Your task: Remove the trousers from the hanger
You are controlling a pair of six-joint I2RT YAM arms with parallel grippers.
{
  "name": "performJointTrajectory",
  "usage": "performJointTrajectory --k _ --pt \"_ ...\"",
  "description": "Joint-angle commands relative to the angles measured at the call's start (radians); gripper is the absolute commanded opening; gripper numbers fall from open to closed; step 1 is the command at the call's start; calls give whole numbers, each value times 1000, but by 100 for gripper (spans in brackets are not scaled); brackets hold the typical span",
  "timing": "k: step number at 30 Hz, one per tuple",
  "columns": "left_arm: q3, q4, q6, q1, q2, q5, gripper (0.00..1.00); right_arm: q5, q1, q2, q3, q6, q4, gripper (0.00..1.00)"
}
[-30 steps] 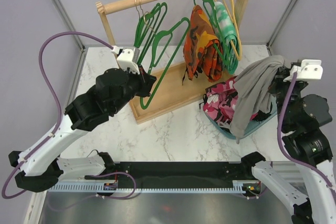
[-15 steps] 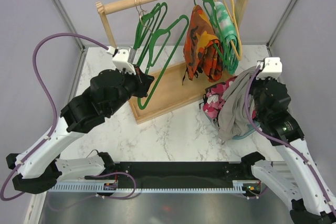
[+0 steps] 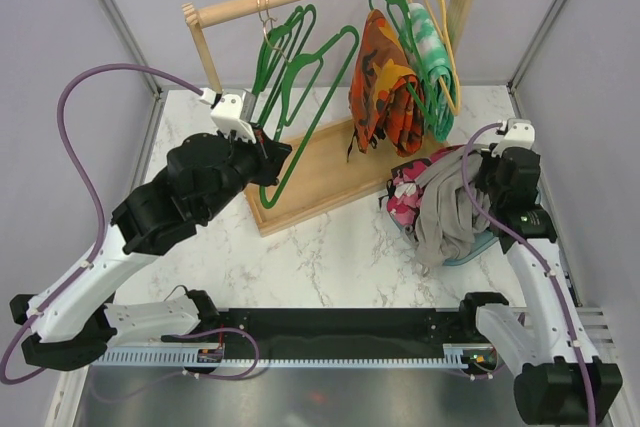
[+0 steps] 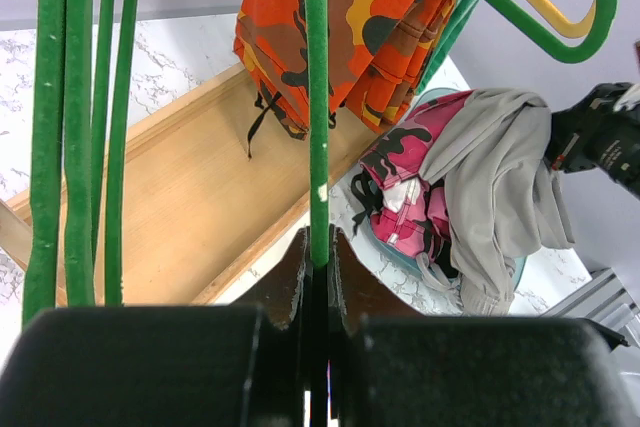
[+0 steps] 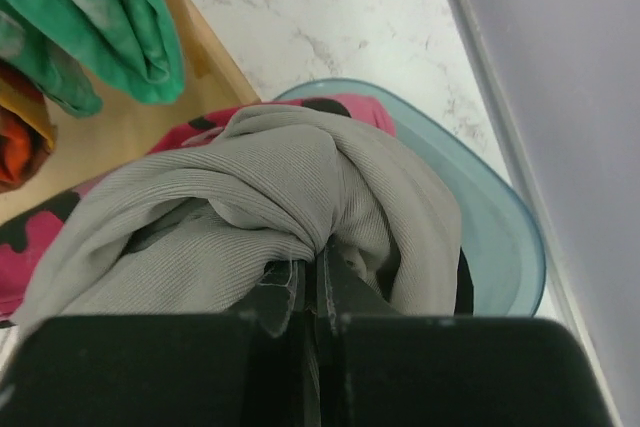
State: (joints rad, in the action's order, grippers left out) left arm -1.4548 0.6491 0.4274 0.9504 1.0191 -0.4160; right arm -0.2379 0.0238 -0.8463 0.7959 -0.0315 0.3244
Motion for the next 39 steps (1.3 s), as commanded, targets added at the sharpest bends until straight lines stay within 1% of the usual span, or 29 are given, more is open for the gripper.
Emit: performJointTrajectory --k 1,4,8,9,10,11,13,14,16,17,20,22,24,26,29,33,39 --pt "-44 -46 -36 -1 -11 -12 2 164 -82 -42 -47 -39 -22 0" --pt "-55 -43 -39 -1 -1 -12 2 265 -149 -57 -78 -44 -41 0" --pt "-70 -42 -45 -1 10 -15 2 333 -205 -34 -78 -44 -45 0" --pt "-79 -42 -47 1 16 -18 2 342 -222 -16 -69 -39 -45 4" --pt "-84 -40 -50 -1 22 -20 2 365 -231 -7 -63 -30 -44 8" --pt "-96 -40 -56 -1 29 -21 2 376 -245 6 -55 -21 -41 20" --pt "-110 -40 -64 -1 47 -26 2 400 -257 47 -38 -16 -41 34" --pt "-125 -39 -71 -1 53 -30 2 432 -263 59 -31 -5 -32 48" --pt "-142 -37 -81 -1 70 -32 2 451 -263 91 -1 4 -19 61" --pt "-160 -36 -87 -1 85 -33 2 462 -263 99 9 11 -4 71" --pt "-191 -32 -104 -1 122 -52 2 459 -265 119 66 47 51 86" --pt "-205 -32 -117 -1 137 -67 2 451 -265 127 81 61 83 89" --pt "-226 -34 -130 -1 167 -93 2 463 -265 147 89 80 102 96" --pt "-252 -32 -145 -1 188 -118 2 479 -265 164 85 84 111 98" --pt "-295 -32 -168 -5 229 -145 2 503 -265 203 85 82 120 98" --pt "-343 -32 -179 -41 282 -142 2 514 -265 248 88 77 134 98" --pt "-375 -32 -150 -148 345 -41 2 519 -265 294 75 74 150 98"
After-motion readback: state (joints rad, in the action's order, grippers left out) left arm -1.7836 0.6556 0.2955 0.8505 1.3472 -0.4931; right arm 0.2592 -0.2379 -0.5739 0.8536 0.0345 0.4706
